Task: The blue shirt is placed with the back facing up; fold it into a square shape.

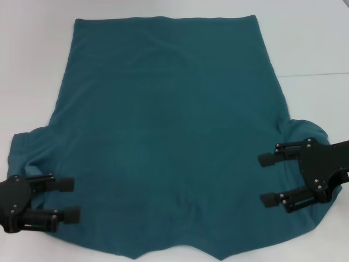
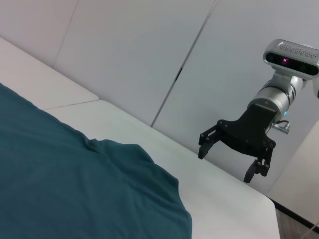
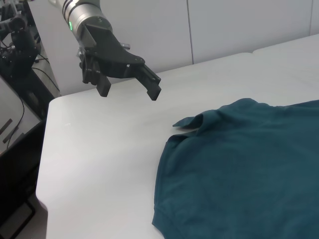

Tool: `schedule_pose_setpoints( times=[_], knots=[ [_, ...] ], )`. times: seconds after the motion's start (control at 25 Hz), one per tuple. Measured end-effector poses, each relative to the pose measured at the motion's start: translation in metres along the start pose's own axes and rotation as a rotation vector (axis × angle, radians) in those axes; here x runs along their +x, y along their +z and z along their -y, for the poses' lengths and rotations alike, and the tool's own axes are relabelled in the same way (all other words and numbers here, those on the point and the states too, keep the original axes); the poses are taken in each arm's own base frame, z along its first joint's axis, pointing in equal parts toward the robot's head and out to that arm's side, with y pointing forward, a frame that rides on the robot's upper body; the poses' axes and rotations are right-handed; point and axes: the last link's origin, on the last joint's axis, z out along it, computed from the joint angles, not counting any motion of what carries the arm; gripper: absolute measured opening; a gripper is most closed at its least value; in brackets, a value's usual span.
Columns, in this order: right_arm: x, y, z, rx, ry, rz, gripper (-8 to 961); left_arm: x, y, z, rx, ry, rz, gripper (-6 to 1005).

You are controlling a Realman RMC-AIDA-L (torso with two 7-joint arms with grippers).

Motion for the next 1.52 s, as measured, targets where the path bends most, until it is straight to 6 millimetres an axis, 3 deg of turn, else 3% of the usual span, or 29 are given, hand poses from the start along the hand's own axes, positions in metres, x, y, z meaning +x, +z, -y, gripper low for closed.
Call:
schedule_pose_setpoints(
  times=[0.56,1.2,1.52],
  knots=[
    [0.0,0.002,-0.001,-0.005,0.0,0.002,915,-0.006,0.001,0.002,0.025,-0.027,0.014,918],
    [-0.011,0.004,0.004,-0.005,-0.005,-0.001,914,-0.018,-0.03,0.017,0.347,-0.506,0.027,875],
    [-0.015,0.006,0.005,-0.007,-0.005,0.002,915,-0.029,-0.032,0.032,0.499,-0.476,0.085,836]
  ],
)
